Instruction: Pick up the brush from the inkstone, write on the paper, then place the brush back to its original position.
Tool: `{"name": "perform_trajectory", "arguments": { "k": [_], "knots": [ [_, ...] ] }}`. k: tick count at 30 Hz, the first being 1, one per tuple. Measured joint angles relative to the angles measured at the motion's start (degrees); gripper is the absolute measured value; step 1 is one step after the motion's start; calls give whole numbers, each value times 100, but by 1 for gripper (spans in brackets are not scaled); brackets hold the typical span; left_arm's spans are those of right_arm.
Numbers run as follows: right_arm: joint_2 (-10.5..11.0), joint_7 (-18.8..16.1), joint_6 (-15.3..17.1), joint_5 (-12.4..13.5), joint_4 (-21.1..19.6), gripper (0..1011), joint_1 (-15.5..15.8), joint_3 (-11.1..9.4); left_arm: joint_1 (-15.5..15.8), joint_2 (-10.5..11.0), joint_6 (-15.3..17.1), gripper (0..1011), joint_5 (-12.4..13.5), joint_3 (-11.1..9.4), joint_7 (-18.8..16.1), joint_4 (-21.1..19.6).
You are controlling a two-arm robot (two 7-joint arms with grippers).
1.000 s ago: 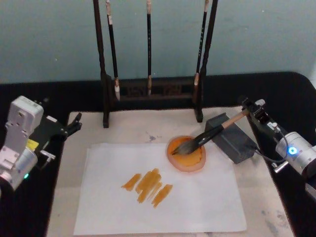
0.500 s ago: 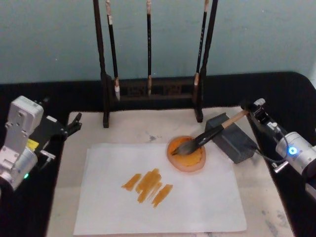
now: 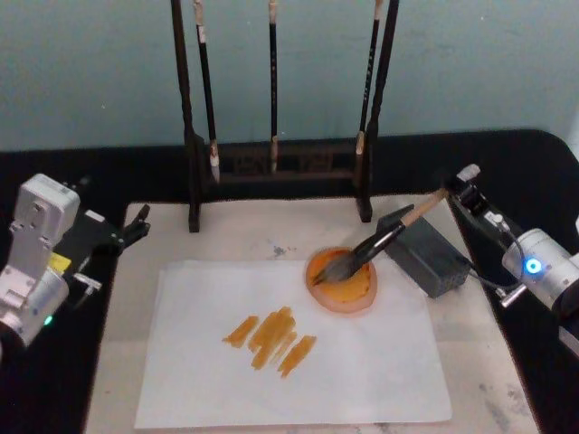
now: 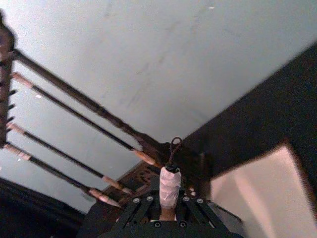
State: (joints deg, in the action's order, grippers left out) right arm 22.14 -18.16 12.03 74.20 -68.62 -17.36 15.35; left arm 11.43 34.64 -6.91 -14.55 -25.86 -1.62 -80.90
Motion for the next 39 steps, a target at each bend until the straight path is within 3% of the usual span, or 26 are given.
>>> {"name": "perform_trajectory", "arguments": {
  "k": [11,17,23,25,26,27,30,33,39],
  "knots": [
    [315,47,-65,-87,-734,155,68,193,0,0,0,1009,0,0,0,0],
    [661,54,-317,-478,-1351,155,122,403,0,0,0,1010,0,0,0,0],
    [953,-39,-373,-780,-1795,155,94,621,0,0,0,1010,0,0,0,0],
    [1076,-54,-422,-1019,-1979,155,67,728,0,0,0,1010,0,0,0,0],
    [1166,-53,-469,-1267,-2125,155,49,819,0,0,0,1010,0,0,0,0],
    [1166,-53,-469,-1267,-2125,155,49,819,0,0,0,1010,0,0,0,0],
    [1377,-34,-562,-1918,-2485,155,13,1030,0,0,0,1010,0,0,0,0],
    [1478,1,-602,-2334,-2709,155,-6,1144,0,0,0,1010,0,0,0,0],
    [1557,5,-647,-2885,-3002,155,-26,1293,0,0,0,1010,0,0,0,0]
  ]
}}
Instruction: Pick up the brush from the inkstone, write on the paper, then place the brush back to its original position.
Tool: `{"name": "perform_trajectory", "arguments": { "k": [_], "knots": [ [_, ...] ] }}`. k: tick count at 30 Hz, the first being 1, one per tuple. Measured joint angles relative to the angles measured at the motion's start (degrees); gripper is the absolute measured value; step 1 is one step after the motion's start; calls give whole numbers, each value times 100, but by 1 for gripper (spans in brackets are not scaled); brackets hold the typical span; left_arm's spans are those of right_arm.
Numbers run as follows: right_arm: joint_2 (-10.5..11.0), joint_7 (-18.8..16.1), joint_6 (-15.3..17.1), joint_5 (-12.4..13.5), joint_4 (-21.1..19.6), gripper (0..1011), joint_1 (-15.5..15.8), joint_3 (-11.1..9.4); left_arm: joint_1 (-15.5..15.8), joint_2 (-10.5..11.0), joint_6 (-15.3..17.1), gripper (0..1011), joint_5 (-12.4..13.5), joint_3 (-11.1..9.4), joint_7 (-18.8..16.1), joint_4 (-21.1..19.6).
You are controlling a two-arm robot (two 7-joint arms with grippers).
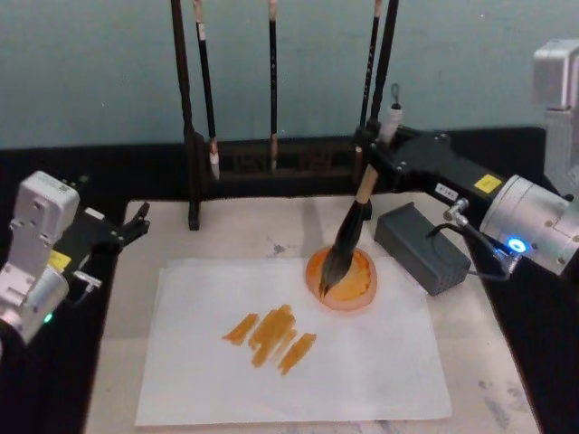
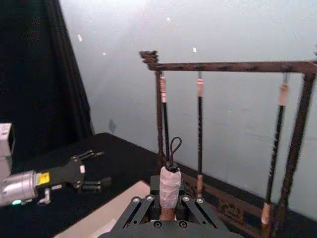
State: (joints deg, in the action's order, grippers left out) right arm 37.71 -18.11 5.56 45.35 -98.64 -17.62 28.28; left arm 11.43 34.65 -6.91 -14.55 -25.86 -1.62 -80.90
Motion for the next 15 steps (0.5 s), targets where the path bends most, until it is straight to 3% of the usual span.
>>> {"name": "perform_trajectory", "arguments": {
  "k": [5,15],
  "knots": [
    [-12,-85,14,-149,-86,155,-12,36,0,0,0,1010,0,0,0,0],
    [-204,-423,207,-173,-64,155,-11,145,0,0,0,1010,0,0,0,0]
  ]
}}
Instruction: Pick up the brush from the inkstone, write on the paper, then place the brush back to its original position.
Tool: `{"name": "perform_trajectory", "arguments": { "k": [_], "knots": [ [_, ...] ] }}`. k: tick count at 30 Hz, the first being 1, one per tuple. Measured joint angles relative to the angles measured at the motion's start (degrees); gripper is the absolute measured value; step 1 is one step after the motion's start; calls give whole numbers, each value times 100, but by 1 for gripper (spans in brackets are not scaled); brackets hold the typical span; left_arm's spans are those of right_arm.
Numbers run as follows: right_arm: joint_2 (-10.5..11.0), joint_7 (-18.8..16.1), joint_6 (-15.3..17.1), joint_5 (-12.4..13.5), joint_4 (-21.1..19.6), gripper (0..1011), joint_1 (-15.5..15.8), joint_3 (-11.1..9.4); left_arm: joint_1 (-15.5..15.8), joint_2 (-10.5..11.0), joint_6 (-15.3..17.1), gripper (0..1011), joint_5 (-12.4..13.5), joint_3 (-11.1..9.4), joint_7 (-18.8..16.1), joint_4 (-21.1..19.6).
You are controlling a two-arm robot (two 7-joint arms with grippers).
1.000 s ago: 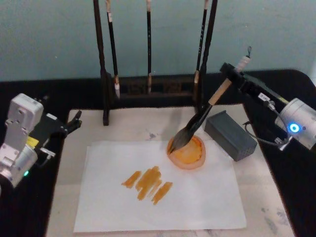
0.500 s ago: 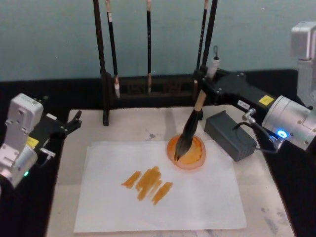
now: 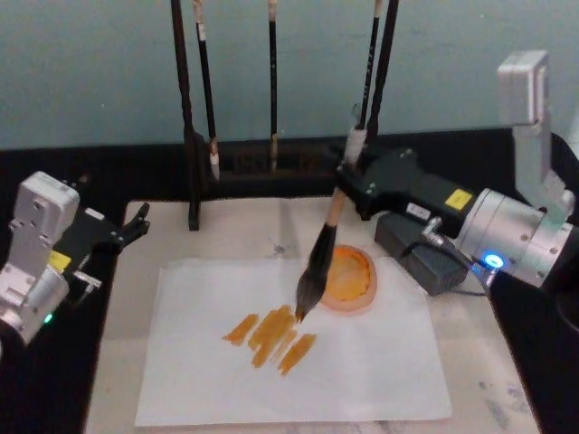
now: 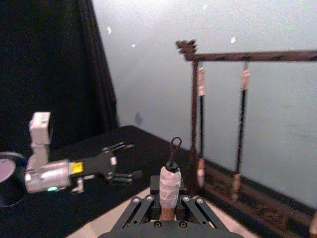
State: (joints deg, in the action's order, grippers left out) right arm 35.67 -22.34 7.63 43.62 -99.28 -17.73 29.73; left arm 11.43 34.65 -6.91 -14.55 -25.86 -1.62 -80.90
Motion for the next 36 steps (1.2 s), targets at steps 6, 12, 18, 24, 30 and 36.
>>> {"name": "perform_trajectory", "arguments": {
  "k": [6,12,18,24,30,36],
  "knots": [
    [-140,-237,175,3,75,155,-2,124,0,0,0,1010,0,0,0,0],
    [-304,-356,277,-134,193,155,-44,311,0,0,0,1009,0,0,0,0],
    [-399,-381,318,-280,317,155,-76,389,0,0,0,1010,0,0,0,0],
    [-455,-277,234,-545,395,155,-56,371,0,0,0,1010,1,0,0,0],
    [-496,-91,45,-895,428,155,18,301,0,0,0,1010,1,0,0,0],
    [-546,31,-68,-1141,462,155,64,253,0,0,0,1010,0,0,0,0]
  ]
}}
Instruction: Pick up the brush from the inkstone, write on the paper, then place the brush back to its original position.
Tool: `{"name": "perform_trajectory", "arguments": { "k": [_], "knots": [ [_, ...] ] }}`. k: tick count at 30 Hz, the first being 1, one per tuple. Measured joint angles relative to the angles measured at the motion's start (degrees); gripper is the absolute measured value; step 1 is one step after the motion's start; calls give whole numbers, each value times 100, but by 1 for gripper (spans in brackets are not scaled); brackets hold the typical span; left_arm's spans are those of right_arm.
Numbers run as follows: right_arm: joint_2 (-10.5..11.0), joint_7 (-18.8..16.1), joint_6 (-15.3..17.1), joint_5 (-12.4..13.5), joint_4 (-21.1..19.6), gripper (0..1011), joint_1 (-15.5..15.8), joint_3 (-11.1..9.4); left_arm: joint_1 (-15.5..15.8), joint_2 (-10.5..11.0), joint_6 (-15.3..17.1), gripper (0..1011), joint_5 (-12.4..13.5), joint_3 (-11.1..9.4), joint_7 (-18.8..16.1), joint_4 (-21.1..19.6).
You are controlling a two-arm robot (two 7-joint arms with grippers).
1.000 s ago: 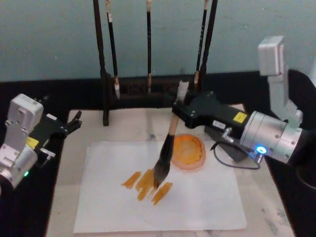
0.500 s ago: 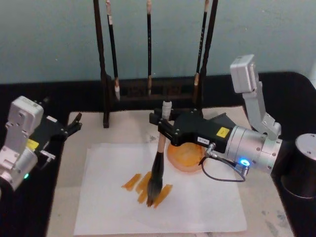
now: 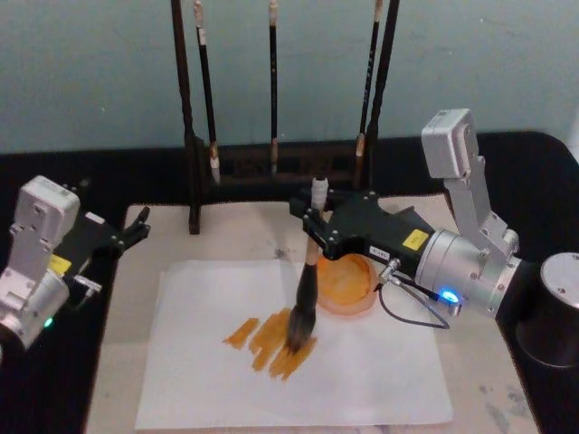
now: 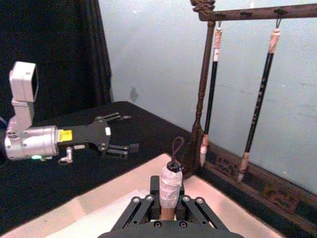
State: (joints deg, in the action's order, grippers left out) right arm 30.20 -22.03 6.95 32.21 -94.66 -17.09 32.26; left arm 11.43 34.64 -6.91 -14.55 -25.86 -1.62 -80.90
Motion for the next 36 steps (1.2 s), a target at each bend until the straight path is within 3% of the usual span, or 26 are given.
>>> {"name": "perform_trajectory", "arguments": {
  "k": [8,21,36],
  "knots": [
    [-57,49,-63,-183,-8,155,62,-117,0,0,0,1010,0,0,0,0],
    [-90,-247,94,-96,-390,155,208,-293,0,0,0,1010,0,0,0,0],
    [-90,-518,214,73,-702,155,322,-172,0,0,0,1010,0,0,0,0]
  ]
}}
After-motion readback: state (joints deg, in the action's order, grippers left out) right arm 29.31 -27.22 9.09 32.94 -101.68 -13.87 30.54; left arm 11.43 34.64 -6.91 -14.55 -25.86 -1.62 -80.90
